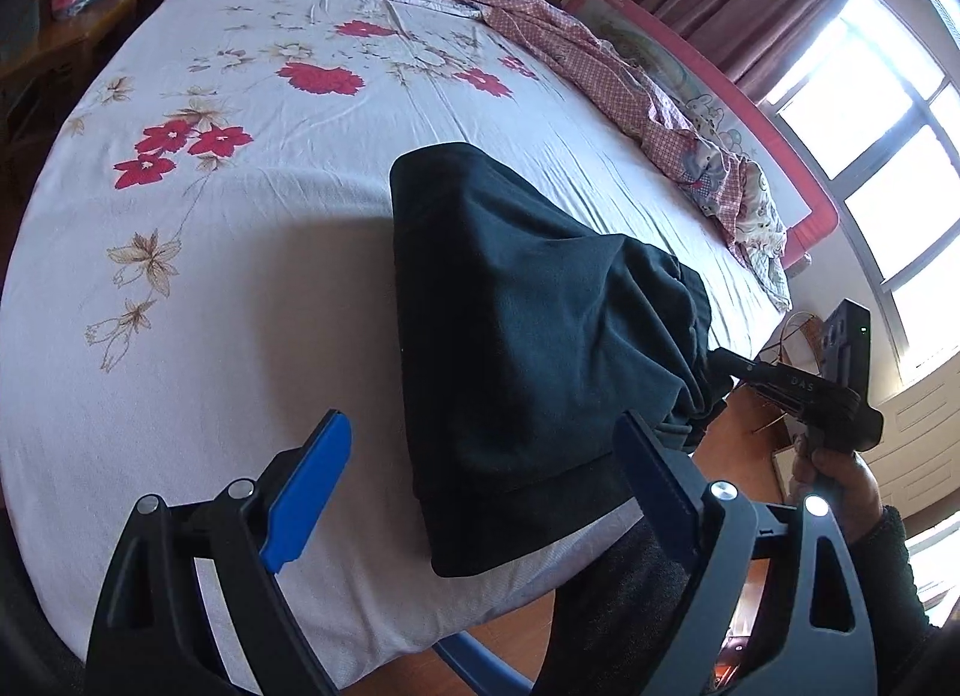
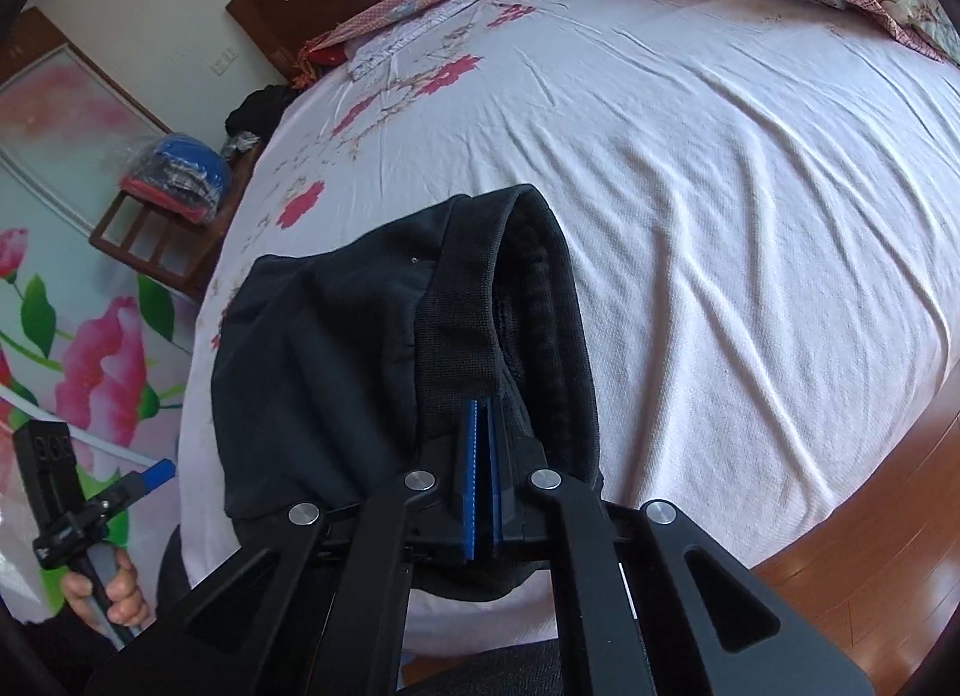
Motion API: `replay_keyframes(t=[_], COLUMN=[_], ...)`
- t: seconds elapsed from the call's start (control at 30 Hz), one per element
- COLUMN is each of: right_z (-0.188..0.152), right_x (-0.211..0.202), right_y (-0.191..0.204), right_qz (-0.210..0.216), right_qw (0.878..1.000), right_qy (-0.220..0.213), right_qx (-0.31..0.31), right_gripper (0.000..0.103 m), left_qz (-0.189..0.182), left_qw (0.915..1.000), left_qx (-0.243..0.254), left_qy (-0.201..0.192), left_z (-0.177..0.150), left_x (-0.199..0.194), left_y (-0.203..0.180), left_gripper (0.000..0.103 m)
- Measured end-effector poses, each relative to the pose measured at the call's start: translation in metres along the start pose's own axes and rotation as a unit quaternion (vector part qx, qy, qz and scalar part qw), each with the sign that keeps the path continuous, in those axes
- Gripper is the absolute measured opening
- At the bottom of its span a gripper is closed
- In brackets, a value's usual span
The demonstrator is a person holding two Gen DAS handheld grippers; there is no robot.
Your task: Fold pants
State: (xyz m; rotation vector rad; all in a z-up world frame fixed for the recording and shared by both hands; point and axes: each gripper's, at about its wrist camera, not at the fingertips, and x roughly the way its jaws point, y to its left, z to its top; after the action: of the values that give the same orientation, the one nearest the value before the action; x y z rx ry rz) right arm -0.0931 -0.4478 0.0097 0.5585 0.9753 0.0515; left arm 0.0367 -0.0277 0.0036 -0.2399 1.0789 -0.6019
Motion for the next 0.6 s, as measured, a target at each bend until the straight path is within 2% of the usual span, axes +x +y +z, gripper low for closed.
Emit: replay_keyframes(t=[0.1, 0.17, 0.23, 0.33, 0.43, 0.5, 0.53, 0.57, 0.6], right_z=[-0.002, -0.01, -0.019, -0.033, -0.029, -0.027, -0.025, -0.023, -0.021], right_x=[-0.031, -0.034, -0.017, 0.02, 0.008, -0.013, -0.023, -0.029, -0.032], right_y=[0.012, 0.005, -0.008, -0.025, -0.022, -0.001, 0.008, 0.014, 0.02], right_qz=[-0.017, -0.032, -0.073, -0.092, -0.11, -0.161, -0.162, -0.138, -0.091], right_qw=[1.0, 0.999, 0.997, 0.994, 0.994, 0.986, 0.985, 0.987, 0.989], right_qy=[-0.007, 0.008, 0.021, 0.055, 0.008, -0.036, -0.064, -0.084, -0.108], right_qx=[-0.024, -0.02, -0.023, -0.008, 0.024, 0.006, 0.002, 0.014, 0.034], right_gripper=[0.002, 0.002, 0.002, 0.002, 0.005, 0.005, 0.005, 0.005, 0.009], left_qz=[0.008, 0.009, 0.007, 0.014, 0.034, 0.048, 0.054, 0.048, 0.042], left_qw=[1.0, 0.9999, 0.9999, 0.9997, 0.998, 0.9964, 0.9957, 0.9953, 0.9944], left_qx=[0.001, 0.004, 0.005, 0.019, 0.05, 0.07, 0.075, 0.084, 0.096], left_qy=[-0.002, -0.006, -0.006, 0.006, 0.02, 0.007, 0.001, -0.006, -0.017], left_z=[0.003, 0.006, 0.007, 0.009, 0.012, 0.017, 0.021, 0.025, 0.028], left_x=[-0.002, -0.003, -0.001, 0.009, 0.016, 0.014, 0.015, 0.017, 0.019], left_y=[0.001, 0.001, 0.002, 0.0, -0.005, -0.01, -0.014, -0.021, -0.029], left_gripper=[0.089, 0.089, 0.09, 0.09, 0.09, 0.09, 0.09, 0.091, 0.091])
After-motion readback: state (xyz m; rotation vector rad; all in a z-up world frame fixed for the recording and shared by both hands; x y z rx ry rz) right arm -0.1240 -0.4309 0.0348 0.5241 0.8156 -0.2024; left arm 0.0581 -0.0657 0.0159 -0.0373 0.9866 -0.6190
